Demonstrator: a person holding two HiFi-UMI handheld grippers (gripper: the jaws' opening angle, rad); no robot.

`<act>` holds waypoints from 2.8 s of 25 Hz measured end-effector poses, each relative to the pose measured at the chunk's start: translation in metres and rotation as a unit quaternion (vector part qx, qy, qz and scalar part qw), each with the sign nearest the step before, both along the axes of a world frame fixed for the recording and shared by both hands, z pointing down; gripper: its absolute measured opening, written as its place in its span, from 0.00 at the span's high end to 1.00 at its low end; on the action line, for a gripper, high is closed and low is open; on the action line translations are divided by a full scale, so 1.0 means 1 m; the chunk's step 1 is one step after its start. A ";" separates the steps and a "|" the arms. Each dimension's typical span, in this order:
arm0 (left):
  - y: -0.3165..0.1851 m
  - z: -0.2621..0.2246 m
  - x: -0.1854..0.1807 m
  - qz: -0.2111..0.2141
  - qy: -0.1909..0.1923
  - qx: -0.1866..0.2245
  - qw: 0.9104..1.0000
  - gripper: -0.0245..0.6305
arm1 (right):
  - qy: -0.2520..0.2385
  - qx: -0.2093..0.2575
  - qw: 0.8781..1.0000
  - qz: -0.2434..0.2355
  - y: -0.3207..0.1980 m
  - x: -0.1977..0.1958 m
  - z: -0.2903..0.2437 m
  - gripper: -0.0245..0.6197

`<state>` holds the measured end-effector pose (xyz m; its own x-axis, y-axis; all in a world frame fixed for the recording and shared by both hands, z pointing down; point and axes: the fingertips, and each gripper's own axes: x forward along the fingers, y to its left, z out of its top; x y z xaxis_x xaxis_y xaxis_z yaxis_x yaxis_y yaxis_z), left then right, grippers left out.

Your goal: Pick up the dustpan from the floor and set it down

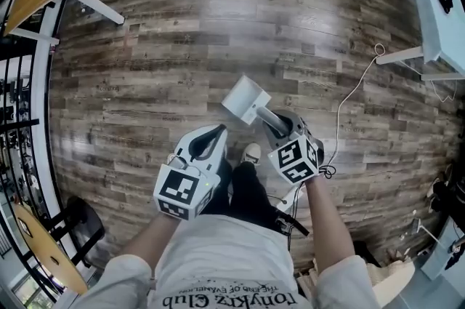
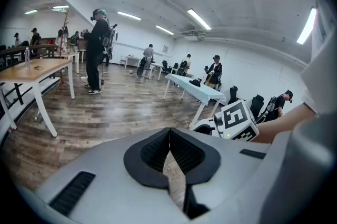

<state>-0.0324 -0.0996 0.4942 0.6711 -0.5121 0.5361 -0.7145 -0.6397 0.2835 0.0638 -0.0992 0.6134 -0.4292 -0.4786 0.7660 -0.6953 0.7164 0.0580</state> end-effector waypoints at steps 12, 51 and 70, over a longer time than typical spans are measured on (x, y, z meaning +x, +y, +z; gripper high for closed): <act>0.026 -0.029 -0.013 -0.001 0.004 0.019 1.000 0.93 | 0.000 0.012 1.000 0.022 0.031 -0.004 -0.070 0.79; 0.089 -0.089 -0.004 0.019 0.018 0.070 0.997 0.93 | -0.001 0.022 0.999 0.035 0.113 -0.015 -0.169 0.79; 0.090 -0.083 -0.007 0.022 0.020 0.062 0.998 0.93 | -0.009 0.028 0.999 0.035 0.108 -0.020 -0.164 0.79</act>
